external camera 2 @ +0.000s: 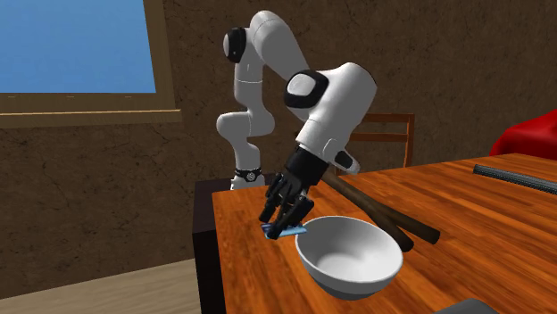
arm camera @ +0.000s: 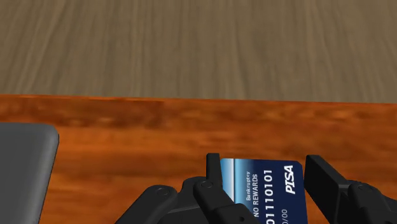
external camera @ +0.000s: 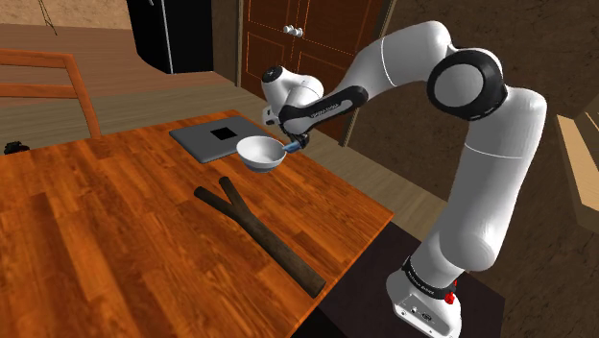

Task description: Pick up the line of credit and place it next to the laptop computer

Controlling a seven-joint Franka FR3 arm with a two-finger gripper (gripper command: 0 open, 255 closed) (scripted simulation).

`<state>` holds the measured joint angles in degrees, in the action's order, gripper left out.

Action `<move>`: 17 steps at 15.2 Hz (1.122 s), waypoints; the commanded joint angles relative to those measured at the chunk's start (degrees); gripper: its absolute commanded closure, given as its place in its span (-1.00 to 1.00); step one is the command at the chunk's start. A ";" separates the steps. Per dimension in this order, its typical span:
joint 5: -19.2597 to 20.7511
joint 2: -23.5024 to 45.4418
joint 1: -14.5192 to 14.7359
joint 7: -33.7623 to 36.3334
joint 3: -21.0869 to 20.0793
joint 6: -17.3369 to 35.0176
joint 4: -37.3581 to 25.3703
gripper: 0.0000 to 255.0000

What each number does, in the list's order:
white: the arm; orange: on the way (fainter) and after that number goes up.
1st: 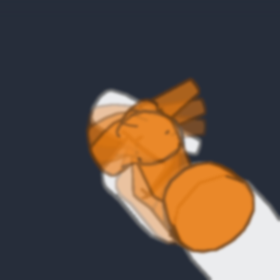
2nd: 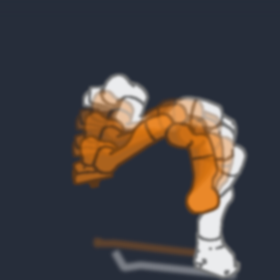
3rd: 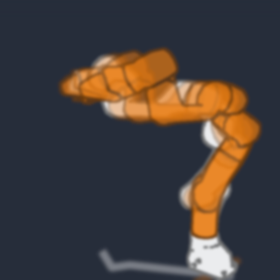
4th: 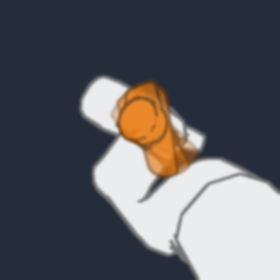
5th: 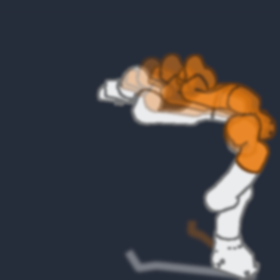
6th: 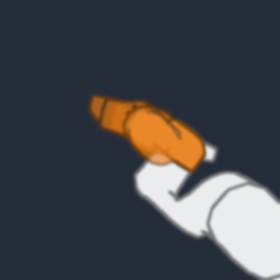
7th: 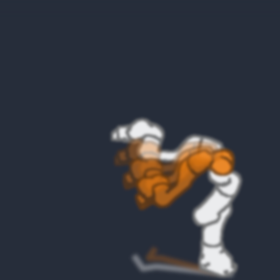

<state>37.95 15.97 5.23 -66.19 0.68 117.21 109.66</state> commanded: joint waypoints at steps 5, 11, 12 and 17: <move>-1.74 12.50 -1.77 -6.13 0.91 -3.27 -18.45 1.00; -3.85 26.50 -3.19 -12.26 1.32 -8.58 -40.11 1.00; -3.76 26.75 -3.21 -11.96 1.35 -8.10 -39.80 1.00; -3.32 28.19 -3.26 -10.47 1.49 -5.76 -38.51 1.00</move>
<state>34.57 43.73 1.92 -76.94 2.16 111.12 71.17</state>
